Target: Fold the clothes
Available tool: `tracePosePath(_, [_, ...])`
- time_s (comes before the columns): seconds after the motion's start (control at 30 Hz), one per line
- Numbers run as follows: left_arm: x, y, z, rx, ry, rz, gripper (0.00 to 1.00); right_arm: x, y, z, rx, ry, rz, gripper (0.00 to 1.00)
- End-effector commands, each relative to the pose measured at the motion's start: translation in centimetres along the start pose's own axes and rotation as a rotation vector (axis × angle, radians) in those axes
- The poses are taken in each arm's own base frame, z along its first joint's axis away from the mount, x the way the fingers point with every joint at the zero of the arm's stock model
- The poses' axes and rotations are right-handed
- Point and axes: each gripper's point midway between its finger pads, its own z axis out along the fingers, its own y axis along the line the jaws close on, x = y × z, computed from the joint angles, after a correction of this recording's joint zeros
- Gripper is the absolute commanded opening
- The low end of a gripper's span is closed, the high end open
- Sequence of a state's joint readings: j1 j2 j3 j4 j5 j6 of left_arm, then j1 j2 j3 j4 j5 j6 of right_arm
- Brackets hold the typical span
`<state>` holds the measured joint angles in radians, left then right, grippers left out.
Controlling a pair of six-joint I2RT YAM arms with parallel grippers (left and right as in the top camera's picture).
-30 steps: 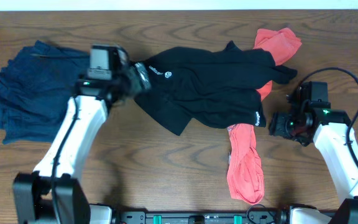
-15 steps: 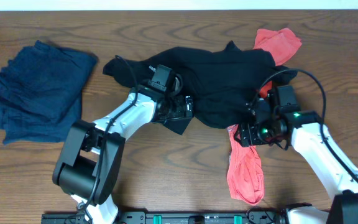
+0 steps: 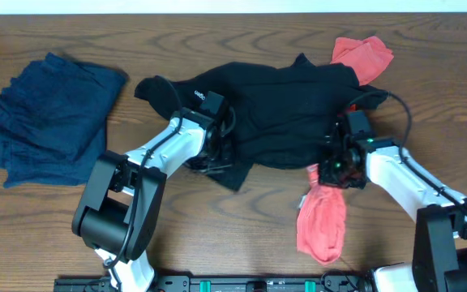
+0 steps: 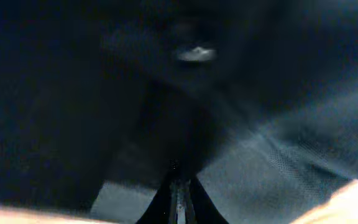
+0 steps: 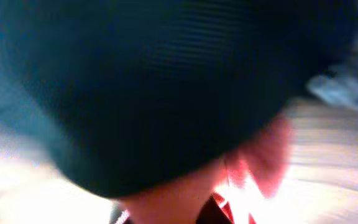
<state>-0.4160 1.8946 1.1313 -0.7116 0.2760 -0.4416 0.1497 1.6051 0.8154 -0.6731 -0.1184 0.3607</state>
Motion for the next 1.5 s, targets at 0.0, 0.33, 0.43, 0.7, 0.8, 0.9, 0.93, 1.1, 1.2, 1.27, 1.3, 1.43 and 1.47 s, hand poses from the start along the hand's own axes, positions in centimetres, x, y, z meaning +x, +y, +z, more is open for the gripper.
tracePosePath(0.0, [0.8, 8.5, 0.8, -0.320, 0.034, -0.088, 0.06, -2.9, -10.9, -2.0, 0.427, -0.166, 0.295, 0.02])
tracePosePath(0.33, [-0.3, 16.6, -1.2, -0.337, 0.055, -0.315, 0.06, -3.5, -26.2, -10.2, 0.521, -0.260, 0.930, 0.06])
tracePosePath(0.43, [-0.4, 17.8, -1.5, -0.307, 0.062, -0.357, 0.06, -3.9, -26.8, -10.4, 0.373, -0.267, 1.012, 0.10])
tracePosePath(0.7, [-1.6, 14.9, -3.5, -0.132, -0.006, -0.296, 0.28, -9.7, -17.7, -12.0, -0.167, -0.323, 0.476, 0.32])
tracePosePath(0.8, [-2.3, 13.8, -5.8, -0.086, -0.087, -0.280, 0.56, -10.2, -15.9, -12.5, -0.151, -0.339, 0.369, 0.44])
tracePosePath(0.9, [-2.7, 12.6, -8.5, -0.033, -0.176, -0.261, 0.68, -10.8, -14.8, -12.4, -0.130, -0.347, 0.302, 0.46])
tracePosePath(0.93, [-2.8, 12.1, -9.4, -0.007, -0.201, -0.254, 0.71, -10.9, -14.2, -12.3, -0.130, -0.348, 0.263, 0.46])
tracePosePath(1.1, [-1.9, 7.4, -12.4, 0.172, -0.257, -0.166, 0.73, -11.5, -10.2, -11.5, -0.115, -0.336, 0.029, 0.61])
tracePosePath(1.2, [-0.7, 5.1, -11.9, 0.199, -0.211, -0.104, 0.73, -11.1, -10.1, -10.3, -0.006, -0.296, -0.017, 0.70])
tracePosePath(1.27, [0.3, 3.8, -11.1, 0.193, -0.177, -0.060, 0.73, -10.8, -10.2, -9.2, 0.059, -0.260, -0.037, 0.72])
tracePosePath(1.3, [0.7, 3.3, -10.8, 0.191, -0.165, -0.040, 0.73, -10.8, -10.1, -8.5, 0.073, -0.245, -0.048, 0.72])
tracePosePath(1.43, [3.0, 1.0, -9.1, 0.179, -0.104, 0.011, 0.73, -10.0, -10.2, -5.5, 0.106, -0.155, -0.097, 0.72])
tracePosePath(1.47, [3.5, 0.6, -8.8, 0.176, -0.091, 0.024, 0.73, -9.8, -10.6, -4.8, 0.127, -0.129, -0.096, 0.72])
